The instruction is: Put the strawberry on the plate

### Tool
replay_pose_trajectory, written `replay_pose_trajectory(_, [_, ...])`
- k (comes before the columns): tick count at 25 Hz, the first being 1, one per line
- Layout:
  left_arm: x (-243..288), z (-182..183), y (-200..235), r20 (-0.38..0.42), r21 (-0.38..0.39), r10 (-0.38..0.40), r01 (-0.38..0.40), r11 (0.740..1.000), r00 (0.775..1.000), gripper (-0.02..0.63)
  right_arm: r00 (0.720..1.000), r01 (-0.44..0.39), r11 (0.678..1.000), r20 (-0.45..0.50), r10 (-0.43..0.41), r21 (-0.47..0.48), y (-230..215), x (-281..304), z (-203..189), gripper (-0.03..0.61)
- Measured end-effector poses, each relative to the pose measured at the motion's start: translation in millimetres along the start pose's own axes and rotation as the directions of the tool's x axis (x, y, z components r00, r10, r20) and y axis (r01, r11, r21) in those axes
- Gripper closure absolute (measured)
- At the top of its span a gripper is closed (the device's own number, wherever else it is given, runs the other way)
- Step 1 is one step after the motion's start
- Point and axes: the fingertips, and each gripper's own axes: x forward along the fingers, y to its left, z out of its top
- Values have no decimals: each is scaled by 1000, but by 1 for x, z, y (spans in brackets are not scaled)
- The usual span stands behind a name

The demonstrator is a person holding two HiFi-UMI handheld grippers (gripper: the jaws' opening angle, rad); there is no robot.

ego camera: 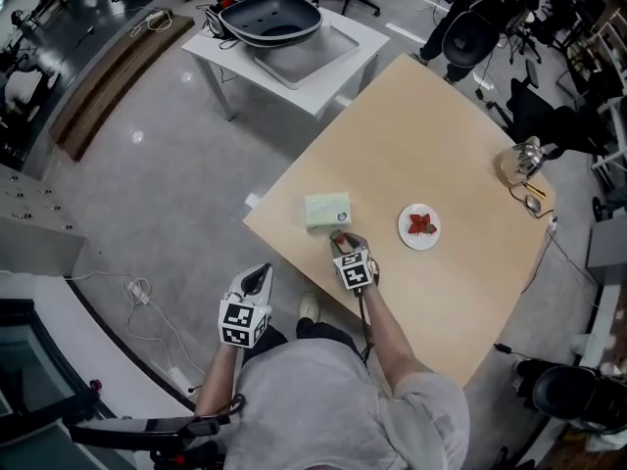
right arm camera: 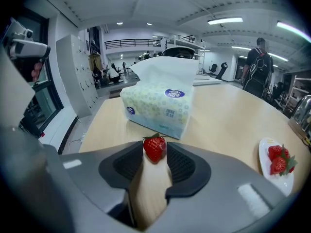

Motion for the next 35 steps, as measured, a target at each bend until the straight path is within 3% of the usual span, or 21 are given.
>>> replay_pose_trajectory(14, [7,9,-11,-3,20,-28,28,999,1000,594,1000,7,999,28,-8,40,-6,-18,2,422])
replay_pose_trajectory(20, [16,15,-25,-1,44,-67,67,997,998,594,997,20,994,76,-29,107,-17,-40,3,422])
replay_pose_trajectory(35, [38,28,-65,25,103,-181,178,979,983,594,960,129,961,212,-182,244,-50,-123,5,422])
